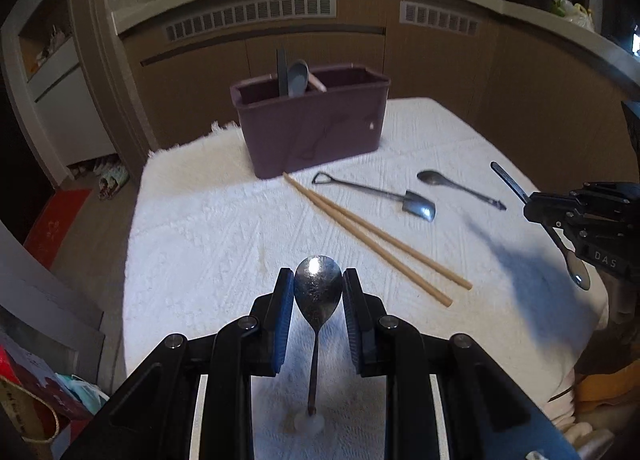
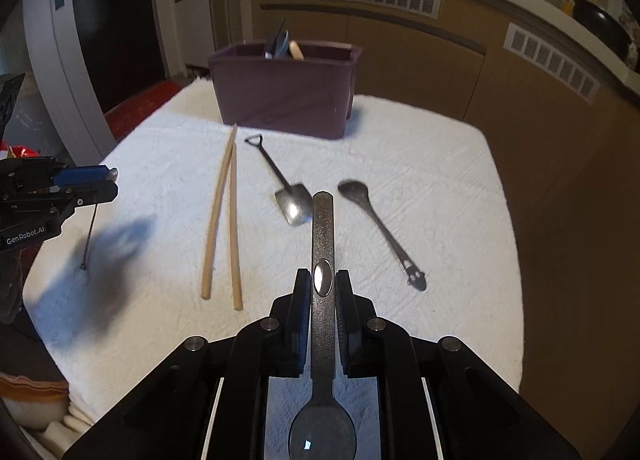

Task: Organize utensils
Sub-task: 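Carry the dark-handled spoon with the right tool while left tool drops the teaspoon into the caddy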

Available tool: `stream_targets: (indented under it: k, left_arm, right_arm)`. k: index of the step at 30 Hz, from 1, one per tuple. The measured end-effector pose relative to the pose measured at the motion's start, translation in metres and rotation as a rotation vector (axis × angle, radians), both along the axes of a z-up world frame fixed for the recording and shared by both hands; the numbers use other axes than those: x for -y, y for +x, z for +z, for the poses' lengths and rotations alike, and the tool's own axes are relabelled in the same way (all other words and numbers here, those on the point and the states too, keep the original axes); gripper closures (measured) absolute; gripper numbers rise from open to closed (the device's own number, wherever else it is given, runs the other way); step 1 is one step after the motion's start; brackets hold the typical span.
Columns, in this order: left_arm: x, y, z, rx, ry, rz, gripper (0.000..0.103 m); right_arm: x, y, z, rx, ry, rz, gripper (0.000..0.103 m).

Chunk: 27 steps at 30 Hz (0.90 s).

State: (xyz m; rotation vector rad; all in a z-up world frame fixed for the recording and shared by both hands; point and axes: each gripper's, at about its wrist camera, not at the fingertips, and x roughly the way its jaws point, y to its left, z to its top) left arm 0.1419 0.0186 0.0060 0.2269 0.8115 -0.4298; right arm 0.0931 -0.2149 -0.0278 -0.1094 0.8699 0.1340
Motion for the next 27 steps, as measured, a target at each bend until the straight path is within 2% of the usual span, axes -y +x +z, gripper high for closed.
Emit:
stream_targets:
  k: [5, 11, 18, 23, 27]
  left_arm:
    - [0.004, -0.01, 0.057, 0.142, -0.034, -0.002, 0.081]
    - [0.009, -0.003, 0.126, 0.304, -0.08, 0.014, 0.081]
    - [0.017, 0.022, 0.194, 0.418, -0.158, 0.016, 0.082]
    - [0.024, 0.052, 0.214, 0.431, -0.209, 0.013, 0.082]
    - [0.032, 0.09, 0.206, 0.397, -0.221, 0.016, 0.083]
  right_arm:
    - [-0.005, -0.016, 0.06, 0.171, 0.01, 0.011, 0.091]
    - [-0.01, -0.011, 0.136, 0.379, 0.018, 0.009, 0.091]
    - [-0.012, 0.01, 0.21, 0.566, 0.065, 0.016, 0.091]
    - [-0.016, 0.042, 0.242, 0.643, 0.104, 0.033, 0.091]
    - [-0.016, 0.08, 0.248, 0.652, 0.161, 0.053, 0.091]
